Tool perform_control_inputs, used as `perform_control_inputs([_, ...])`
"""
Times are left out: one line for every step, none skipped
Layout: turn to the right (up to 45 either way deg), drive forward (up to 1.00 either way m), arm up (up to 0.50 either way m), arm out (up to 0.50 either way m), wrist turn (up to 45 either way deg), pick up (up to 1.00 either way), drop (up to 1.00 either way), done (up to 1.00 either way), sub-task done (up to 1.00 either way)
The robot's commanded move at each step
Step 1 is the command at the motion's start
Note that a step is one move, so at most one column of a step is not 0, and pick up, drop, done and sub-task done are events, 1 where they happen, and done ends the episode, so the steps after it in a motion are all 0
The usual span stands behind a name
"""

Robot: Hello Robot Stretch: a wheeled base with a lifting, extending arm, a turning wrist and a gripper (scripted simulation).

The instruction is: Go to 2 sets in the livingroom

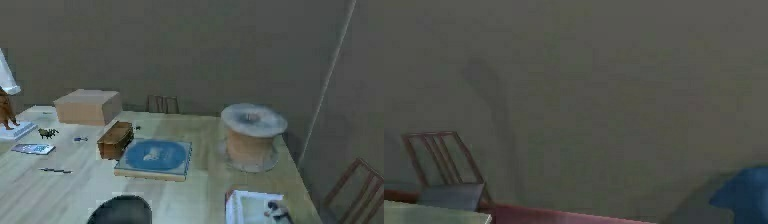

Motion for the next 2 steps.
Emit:
perform_control_inputs([-21.0,0.00,0.00,0.00,0.0,0.00,0.00,0.00,0.00])
perform_control_inputs([0.0,0.00,0.00,0.00,0.0,0.00,0.00,1.00,0.00])
